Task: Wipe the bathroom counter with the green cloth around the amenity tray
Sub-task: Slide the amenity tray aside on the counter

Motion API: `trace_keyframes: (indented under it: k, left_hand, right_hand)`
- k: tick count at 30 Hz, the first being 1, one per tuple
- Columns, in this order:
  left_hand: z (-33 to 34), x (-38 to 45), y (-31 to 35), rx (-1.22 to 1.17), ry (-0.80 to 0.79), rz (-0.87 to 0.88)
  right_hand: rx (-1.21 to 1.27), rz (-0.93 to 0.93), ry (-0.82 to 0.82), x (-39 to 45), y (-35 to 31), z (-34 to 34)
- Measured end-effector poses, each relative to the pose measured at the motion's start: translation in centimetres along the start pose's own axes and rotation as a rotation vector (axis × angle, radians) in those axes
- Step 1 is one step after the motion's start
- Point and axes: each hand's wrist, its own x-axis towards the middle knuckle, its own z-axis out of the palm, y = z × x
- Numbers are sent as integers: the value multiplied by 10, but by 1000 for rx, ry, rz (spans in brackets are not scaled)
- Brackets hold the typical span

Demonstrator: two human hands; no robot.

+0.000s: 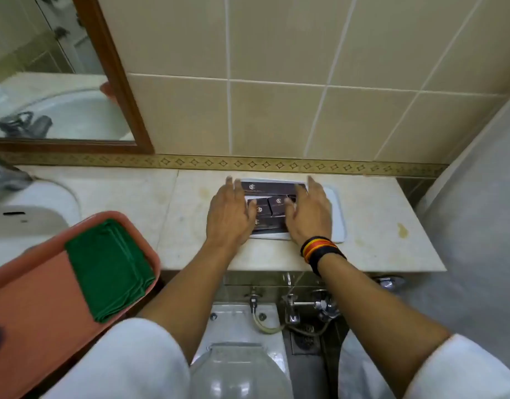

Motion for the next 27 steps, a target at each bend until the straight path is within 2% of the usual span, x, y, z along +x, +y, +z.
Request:
trace_keyframes:
  k: [2,5,8,16,19,22,25,27]
  left_hand:
    - [5,2,3,-65,50,-206]
    - [14,8,10,-71,41,-387]
    - [18,20,16,-150,15,-498]
    - [16,48,38,-210,-42,-760]
    - [7,60,65,-178,-7,-638]
    - [7,79,117,-204,-17,-396]
    - [25,97,179,-187,-73,-134]
    - [46,111,218,-171,-152,-1]
  right_hand:
    - [-15,258,33,14,18,-5]
    - [-18,494,-94,33,48,-12]
    - [82,567,-159,48,58,-15]
    - [404,699,-179,55,105,-29]
    - [593,784,-118,21,136,-51]
    - [797,920,-54,-24,177,-75]
    - [1117,1102,81,-59,215,-85]
    - [1229,1164,130,-73,235,-85]
